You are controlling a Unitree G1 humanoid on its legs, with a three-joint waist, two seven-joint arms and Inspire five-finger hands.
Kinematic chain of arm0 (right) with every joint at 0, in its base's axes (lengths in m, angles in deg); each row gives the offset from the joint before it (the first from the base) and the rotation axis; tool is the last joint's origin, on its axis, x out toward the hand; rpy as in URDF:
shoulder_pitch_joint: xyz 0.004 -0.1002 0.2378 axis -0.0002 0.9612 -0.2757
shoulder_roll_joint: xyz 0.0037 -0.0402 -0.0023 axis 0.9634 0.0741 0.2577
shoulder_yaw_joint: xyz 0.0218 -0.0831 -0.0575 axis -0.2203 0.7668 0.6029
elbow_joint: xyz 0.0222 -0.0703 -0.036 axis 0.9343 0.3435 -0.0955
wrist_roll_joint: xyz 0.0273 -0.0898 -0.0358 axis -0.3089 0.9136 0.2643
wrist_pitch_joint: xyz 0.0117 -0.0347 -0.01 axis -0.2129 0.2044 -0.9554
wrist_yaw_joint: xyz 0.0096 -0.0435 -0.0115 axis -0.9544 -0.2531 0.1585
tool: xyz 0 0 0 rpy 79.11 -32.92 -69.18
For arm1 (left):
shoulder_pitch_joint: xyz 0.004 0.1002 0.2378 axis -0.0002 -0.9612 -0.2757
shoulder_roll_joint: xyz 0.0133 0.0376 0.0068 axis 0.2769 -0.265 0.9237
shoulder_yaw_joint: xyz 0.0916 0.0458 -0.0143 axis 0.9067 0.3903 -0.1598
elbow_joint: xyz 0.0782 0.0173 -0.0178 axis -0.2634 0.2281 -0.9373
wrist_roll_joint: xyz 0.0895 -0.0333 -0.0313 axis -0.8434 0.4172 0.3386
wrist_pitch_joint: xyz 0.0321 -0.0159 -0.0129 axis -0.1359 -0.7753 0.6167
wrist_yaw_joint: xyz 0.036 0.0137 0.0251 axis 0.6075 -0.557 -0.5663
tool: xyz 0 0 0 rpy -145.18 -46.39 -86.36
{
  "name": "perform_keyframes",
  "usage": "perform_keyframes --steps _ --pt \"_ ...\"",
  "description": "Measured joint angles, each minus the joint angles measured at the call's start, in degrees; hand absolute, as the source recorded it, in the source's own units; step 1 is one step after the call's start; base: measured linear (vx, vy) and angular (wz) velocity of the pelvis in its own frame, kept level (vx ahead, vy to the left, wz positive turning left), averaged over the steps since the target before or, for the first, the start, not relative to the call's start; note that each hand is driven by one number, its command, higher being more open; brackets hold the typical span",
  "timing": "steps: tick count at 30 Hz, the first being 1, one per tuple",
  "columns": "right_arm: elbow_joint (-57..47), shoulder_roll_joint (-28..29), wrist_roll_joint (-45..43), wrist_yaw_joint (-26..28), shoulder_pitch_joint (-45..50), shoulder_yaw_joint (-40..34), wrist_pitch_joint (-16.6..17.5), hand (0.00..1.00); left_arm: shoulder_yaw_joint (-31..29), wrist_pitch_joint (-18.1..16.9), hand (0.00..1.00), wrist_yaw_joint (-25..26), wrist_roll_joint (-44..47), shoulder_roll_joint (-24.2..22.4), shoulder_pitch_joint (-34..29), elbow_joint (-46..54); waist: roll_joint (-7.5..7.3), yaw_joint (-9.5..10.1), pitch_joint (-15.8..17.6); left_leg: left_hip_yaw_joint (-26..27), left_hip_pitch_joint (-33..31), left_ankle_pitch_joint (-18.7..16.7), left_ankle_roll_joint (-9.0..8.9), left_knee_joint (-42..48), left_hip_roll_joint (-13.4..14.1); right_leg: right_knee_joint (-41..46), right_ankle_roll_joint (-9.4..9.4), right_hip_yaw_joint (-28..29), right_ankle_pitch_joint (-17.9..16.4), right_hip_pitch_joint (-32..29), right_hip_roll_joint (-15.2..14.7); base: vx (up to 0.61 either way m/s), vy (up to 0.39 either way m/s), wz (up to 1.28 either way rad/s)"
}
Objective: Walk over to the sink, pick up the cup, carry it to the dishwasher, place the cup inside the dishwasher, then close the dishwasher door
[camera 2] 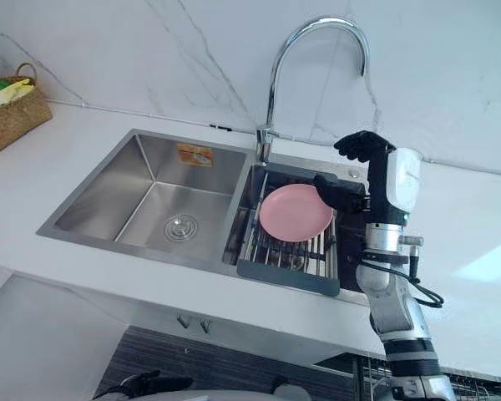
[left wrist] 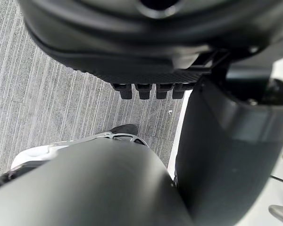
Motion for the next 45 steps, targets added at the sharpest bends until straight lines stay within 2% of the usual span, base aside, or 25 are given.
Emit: perform_keyframes --steps 1,2,5,9,15,25,34,45 --pt "0.0 0.0 -0.1 1.1 0.4 0.0 -0.1 1.0 0.0 0.0 1.0 0.0 0.0 0.0 0.0 0.0 0.0 -0.02 0.0 0.0 0.0 0.0 0.0 0.0 0.0 0.0 0.0 0.0 0.0 0.0 0.0 -0.01 -0.004 -0.06" --pt "-0.1 0.1 -0.7 5.7 2.1 0.0 -0.6 1.0 0.0 0.0 1.0 0.0 0.0 -0.1 0.0 0.0 0.0 -0.08 0.0 0.2 0.1 0.0 0.0 0.0 0.0 0.0 0.0 0.2 0.0 0.0 0.0 -0.01 -0.001 -0.06" --pt "0.0 0.7 -1.4 13.0 5.1 0.5 -2.3 1.0 0.0 0.0 1.0 0.1 1.1 -0.2 -0.2 -0.3 0.0 -0.49 0.0 0.7 0.4 0.0 -0.02 0.0 0.0 0.1 0.01 0.8 0.0 0.0 0.0 -0.02 -0.002 -0.08" --pt "0.0 0.7 -1.4 15.0 6.0 0.5 -3.3 1.0 0.0 -0.1 1.0 0.3 2.3 -0.1 -0.6 -0.7 -0.01 -1.58 0.0 1.0 0.6 -0.1 -0.05 0.0 0.0 0.4 0.02 1.1 0.0 -0.1 0.0 -0.04 0.001 -0.05" --pt "1.8 0.7 -0.6 15.3 6.0 0.6 -4.3 1.0 0.1 -0.1 1.0 0.7 3.9 0.0 -0.6 -1.0 -0.01 -1.46 0.0 0.9 0.6 -0.1 -0.06 -0.5 0.2 0.4 -0.11 0.8 0.1 -0.2 0.1 -0.05 -0.004 0.02" --pt "4.4 1.1 6.3 12.6 5.0 3.4 -5.2 1.0 0.1 0.2 1.0 1.3 4.5 0.3 -0.8 -0.7 -0.04 -1.15 0.0 0.2 0.2 0.0 -0.04 -1.0 0.1 0.0 -0.07 -0.4 0.2 -0.2 0.1 0.01 -0.004 0.04" --pt "9.2 1.0 13.2 12.2 1.4 5.8 -7.5 1.0 0.0 0.2 1.0 1.3 4.4 0.3 -0.8 -0.1 -0.21 -0.2 -0.1 -0.6 -0.1 0.3 0.02 -1.1 -0.2 -0.2 0.0 -1.2 0.1 0.0 -0.1 -0.01 -0.007 0.05" --pt "13.5 1.0 21.2 8.6 -1.4 9.5 -10.8 1.0 0.0 0.4 1.0 1.7 4.4 0.5 -0.9 0.2 -0.74 0.31 -0.1 -2.1 0.1 1.7 0.11 -3.1 -0.5 -0.1 0.04 -2.3 0.2 0.0 -0.3 -0.04 -0.005 0.07"
